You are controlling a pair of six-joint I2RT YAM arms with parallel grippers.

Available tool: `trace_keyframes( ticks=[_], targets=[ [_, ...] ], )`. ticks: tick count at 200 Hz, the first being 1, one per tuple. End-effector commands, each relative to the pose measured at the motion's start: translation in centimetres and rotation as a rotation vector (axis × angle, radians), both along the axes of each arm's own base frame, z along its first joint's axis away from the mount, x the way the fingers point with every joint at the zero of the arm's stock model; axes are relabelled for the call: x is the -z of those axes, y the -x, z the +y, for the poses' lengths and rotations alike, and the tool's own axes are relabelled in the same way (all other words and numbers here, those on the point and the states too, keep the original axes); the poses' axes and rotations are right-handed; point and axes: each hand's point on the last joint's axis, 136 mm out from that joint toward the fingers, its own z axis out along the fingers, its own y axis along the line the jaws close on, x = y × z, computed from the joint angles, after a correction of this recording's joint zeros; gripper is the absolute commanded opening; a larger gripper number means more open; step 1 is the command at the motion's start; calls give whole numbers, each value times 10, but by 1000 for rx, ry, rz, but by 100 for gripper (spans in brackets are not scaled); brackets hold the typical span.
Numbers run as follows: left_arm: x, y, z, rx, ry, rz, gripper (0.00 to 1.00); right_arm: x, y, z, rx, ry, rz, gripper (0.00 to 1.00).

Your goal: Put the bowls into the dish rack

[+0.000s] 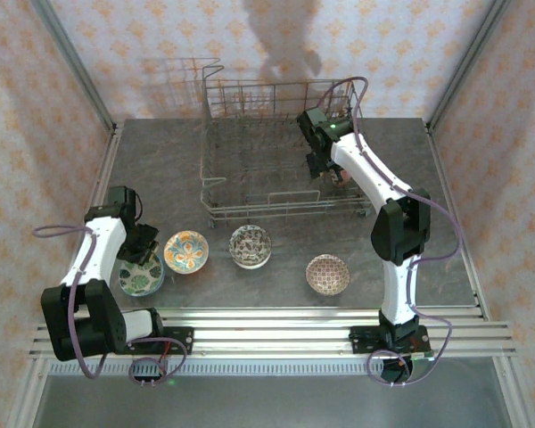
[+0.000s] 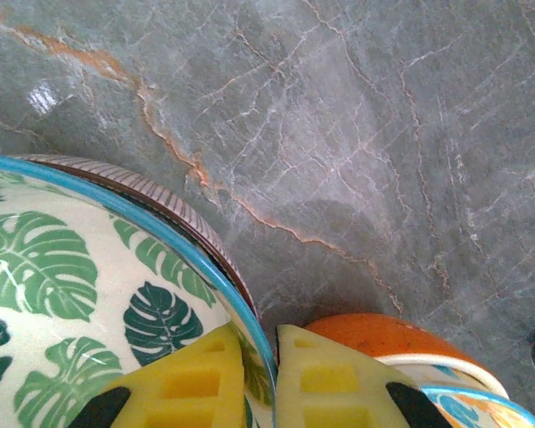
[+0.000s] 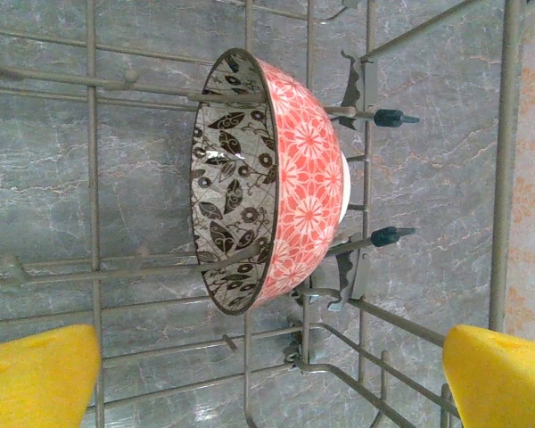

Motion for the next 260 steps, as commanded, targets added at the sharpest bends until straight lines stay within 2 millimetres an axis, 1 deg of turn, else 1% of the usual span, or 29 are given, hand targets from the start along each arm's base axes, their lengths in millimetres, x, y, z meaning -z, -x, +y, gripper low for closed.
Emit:
trace_keyframes(
  ticks=[1, 23, 30, 73, 93, 113, 137, 152, 173, 192, 205, 221, 241, 260],
  targets=[
    [-18, 0, 9, 0, -48, -30, 5, -8, -2, 3, 2, -31, -5, 98],
    [-29, -1, 10, 11, -56, -47, 3, -8, -3, 10, -9, -73, 1, 98],
    [-33, -2, 10, 16, -57, -51, 0, -8, -3, 12, -13, -83, 4, 98],
    [-52, -5, 9, 26, -65, -100, 0, -8, -3, 21, -29, -130, 19, 98],
    [-61, -6, 8, 33, -64, -116, 0, -13, -3, 24, -34, -150, 15, 97],
    [-81, -10, 9, 34, -77, -168, 0, -22, -2, 28, -46, -173, 6, 97],
    [-114, -15, 17, 15, -135, -249, 0, -37, -3, 35, -68, -222, -21, 96],
    [-134, -21, 19, -5, -151, -312, 0, -48, -3, 39, -84, -254, -42, 95],
    [-163, -34, 22, -57, -159, -432, 0, -64, -2, 49, -135, -301, -61, 93],
    [-189, -50, 24, -125, -146, -564, 0, -87, -2, 63, -208, -343, -115, 90],
    [-209, -64, 23, -167, -121, -652, 0, -107, 0, 77, -278, -370, -166, 90],
    [-234, -80, 19, -174, -99, -735, 0, -132, 4, 98, -367, -416, -238, 88],
    [-265, -99, 8, -150, -93, -814, 0, -158, 13, 127, -479, -490, -303, 86],
    [-293, -116, -4, -125, -78, -889, 0, -181, 25, 154, -573, -584, -346, 81]
  ],
)
